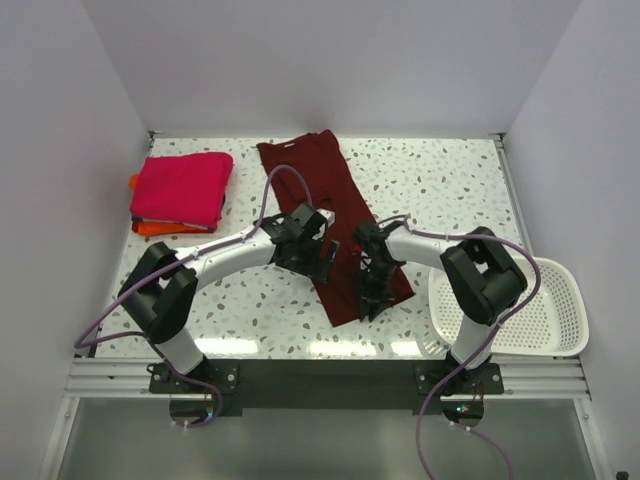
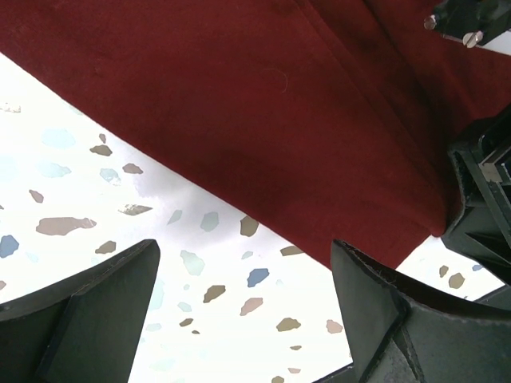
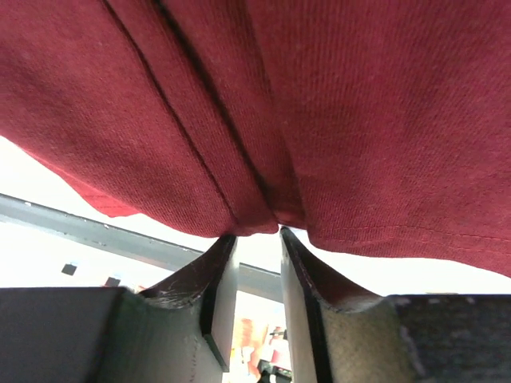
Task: Fold and stack the t-shirts
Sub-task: Fold the tshirt
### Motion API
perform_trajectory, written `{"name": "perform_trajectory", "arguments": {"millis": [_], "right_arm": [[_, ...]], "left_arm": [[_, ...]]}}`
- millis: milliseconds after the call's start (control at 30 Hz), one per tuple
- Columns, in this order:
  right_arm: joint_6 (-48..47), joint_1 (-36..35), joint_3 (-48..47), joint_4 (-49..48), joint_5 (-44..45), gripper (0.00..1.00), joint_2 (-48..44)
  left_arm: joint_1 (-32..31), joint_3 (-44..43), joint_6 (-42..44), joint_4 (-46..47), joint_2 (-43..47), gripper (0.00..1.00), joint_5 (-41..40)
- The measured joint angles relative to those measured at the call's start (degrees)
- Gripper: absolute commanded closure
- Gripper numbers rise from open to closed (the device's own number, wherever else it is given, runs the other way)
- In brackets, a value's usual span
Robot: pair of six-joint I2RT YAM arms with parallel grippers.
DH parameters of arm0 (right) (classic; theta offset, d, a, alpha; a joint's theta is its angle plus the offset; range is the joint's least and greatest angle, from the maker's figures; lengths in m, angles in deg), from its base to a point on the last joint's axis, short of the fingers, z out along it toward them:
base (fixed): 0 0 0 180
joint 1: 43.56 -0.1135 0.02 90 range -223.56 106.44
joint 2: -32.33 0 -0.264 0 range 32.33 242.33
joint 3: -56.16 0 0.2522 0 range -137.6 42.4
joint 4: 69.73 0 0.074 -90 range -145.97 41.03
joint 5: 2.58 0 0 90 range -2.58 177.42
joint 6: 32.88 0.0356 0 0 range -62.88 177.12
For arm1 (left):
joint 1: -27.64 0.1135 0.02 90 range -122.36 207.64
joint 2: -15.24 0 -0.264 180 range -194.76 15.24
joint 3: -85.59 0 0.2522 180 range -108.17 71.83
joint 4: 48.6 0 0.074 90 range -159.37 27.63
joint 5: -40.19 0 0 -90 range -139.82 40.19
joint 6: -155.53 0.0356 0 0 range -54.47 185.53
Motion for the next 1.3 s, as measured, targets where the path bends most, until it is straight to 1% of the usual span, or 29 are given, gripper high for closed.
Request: {"name": "perform_trajectory", "arguments": {"millis": [267,333,467,567,733,933,1100,1300], "right_arm": [[0.1,0.0,-1.7,-0.2,3.7,0.66,-0.2],[0.1,0.0,-2.0,-0.5,4.3,0.68,-0.2],[-0.2,0.0,-2.5,-1.0,5.4,0.75,-0.2],[-0.5,0.0,-2.6,-1.3,5.9,0.78,-0.2],[-1.1,0.0,-3.1,-1.2,6.4,0.80,-0.2],[-1.9,0.0,-5.3,-0.1,6.6,0.83,-0.2],[-2.3,0.0,-5.6,1.0,6.4,0.82,-0.2],[-3.8,0.0,-5.8,2.9,6.4,0.75,-0.2]], "left_arm": [[0.0,0.1,0.0,-0.3,0.9,0.07,-0.2],[0.0,0.1,0.0,-0.3,0.9,0.07,-0.2],[0.0,0.1,0.1,-0.3,0.9,0.07,-0.2],[0.0,0.1,0.2,-0.3,0.9,0.07,-0.1],[0.0,0.5,0.6,0.0,0.9,0.07,0.0],[-0.1,3.1,0.9,0.4,1.8,0.07,1.2],[-0.5,4.7,1.2,1.2,3.0,0.07,2.4],[-1.0,4.7,0.4,1.7,3.5,0.07,3.3]]}}
